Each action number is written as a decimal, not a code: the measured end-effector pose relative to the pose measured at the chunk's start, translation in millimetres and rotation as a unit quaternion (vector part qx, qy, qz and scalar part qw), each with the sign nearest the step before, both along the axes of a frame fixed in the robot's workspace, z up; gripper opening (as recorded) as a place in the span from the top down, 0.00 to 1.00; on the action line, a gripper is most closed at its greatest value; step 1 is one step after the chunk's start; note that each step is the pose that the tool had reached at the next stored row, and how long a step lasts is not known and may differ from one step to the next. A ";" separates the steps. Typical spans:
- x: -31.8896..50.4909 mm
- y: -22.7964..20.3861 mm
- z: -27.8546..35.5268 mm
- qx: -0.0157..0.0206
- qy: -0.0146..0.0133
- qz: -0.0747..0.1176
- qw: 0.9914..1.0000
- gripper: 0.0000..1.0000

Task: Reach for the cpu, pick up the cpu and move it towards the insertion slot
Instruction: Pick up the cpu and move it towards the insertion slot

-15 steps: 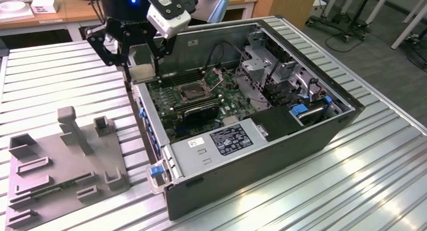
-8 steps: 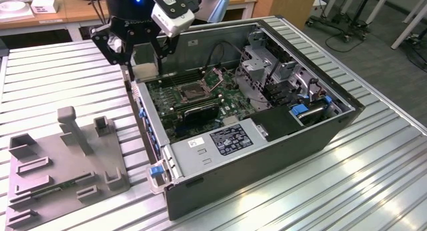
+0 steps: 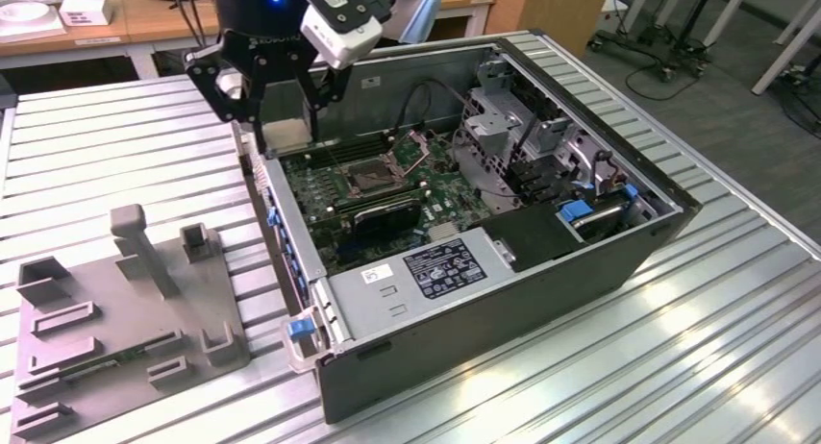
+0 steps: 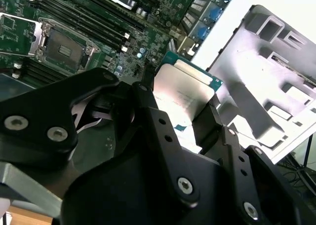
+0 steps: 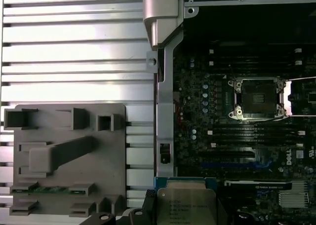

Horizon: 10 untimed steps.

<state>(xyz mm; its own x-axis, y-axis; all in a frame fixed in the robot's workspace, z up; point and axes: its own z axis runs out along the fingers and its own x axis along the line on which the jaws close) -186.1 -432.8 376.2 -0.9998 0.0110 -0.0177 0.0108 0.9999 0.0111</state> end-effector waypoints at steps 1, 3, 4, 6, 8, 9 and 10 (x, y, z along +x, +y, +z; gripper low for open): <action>1.0 0.2 -0.1 0.000 0.000 0.000 1.000 0.45; 2.9 0.6 -0.1 0.000 0.000 0.000 1.000 0.45; 3.9 0.8 -0.1 0.000 0.000 0.000 1.000 0.45; 5.9 1.2 -0.2 0.000 0.000 0.000 1.000 0.45; 8.1 1.7 -0.2 0.000 0.000 0.000 1.000 0.45; 9.2 1.9 -0.2 0.000 0.000 0.000 1.000 0.45; 10.3 2.1 -0.2 0.000 0.000 0.000 1.000 0.45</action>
<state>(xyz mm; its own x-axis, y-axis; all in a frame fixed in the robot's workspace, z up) -175.8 -430.7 375.9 -0.9998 0.0109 -0.0178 0.0107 0.9999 0.0111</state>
